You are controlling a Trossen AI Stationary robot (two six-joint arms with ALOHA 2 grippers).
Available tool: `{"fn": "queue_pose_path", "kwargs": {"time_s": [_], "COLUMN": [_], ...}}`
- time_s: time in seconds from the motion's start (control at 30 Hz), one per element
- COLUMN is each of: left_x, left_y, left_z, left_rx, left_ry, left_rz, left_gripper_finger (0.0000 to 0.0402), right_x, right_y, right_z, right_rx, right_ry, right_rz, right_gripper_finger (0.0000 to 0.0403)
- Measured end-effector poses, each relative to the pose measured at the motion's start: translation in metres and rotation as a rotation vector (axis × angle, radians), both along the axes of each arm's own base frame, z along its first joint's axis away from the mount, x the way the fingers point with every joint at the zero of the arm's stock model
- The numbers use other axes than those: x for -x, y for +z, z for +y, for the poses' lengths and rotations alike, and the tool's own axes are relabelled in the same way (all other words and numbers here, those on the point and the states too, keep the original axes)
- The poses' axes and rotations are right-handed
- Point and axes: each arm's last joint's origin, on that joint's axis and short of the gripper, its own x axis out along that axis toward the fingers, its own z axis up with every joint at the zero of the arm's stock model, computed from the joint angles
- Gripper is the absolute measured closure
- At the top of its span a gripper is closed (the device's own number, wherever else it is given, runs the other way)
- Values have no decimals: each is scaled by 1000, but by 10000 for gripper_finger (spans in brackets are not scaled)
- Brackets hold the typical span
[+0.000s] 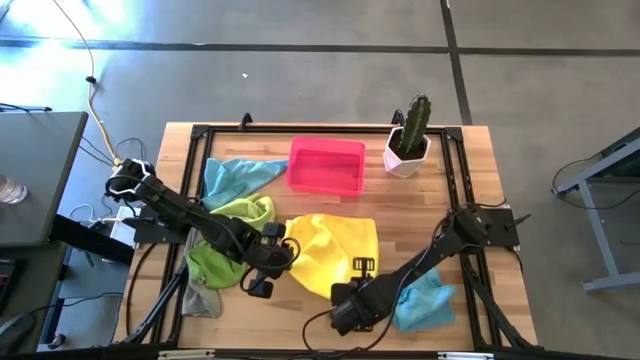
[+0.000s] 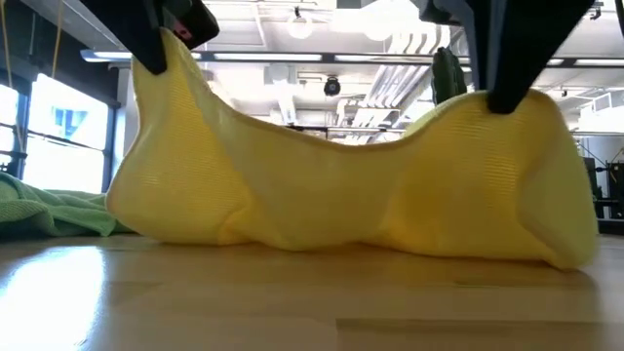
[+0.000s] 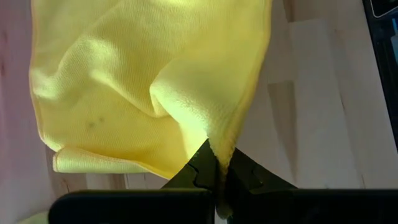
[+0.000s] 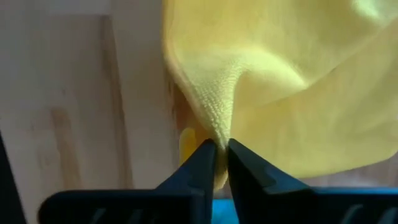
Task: Fold microfiber towels
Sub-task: Fold the yellow microfiber cloth on the table
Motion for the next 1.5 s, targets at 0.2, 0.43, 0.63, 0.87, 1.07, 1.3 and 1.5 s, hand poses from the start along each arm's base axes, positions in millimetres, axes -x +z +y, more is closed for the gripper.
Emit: {"fn": "queue_pose_path", "kwargs": {"time_s": [0.2,0.43,0.63,0.87,1.07,1.3,1.5], "left_x": [0,0,0,0,0,0,0], "left_y": [0,0,0,0,0,0,0], "left_z": [0,0,0,0,0,0,0], "left_rx": [0,1,3,0,-3,-4,-4], "left_ry": [0,0,-1,-9,-18,-18,-18], "left_rz": [0,0,1,-3,-4,-4,-4], "left_gripper_finger": [401,401,402,401,402,402,401], "right_x": [7,16,33,45,46,47,53], "right_y": [0,1,0,-41,-75,-85,-72], "right_z": [10,24,52,92,98,94,101], "right_rx": [-13,13,-2,-17,67,164,156], "right_ry": [-140,-294,-394,-411,-388,-369,-359], "right_rz": [-35,-141,-281,-347,-317,-336,-293], "right_gripper_finger": [322,320,320,287,245,243,262]}}
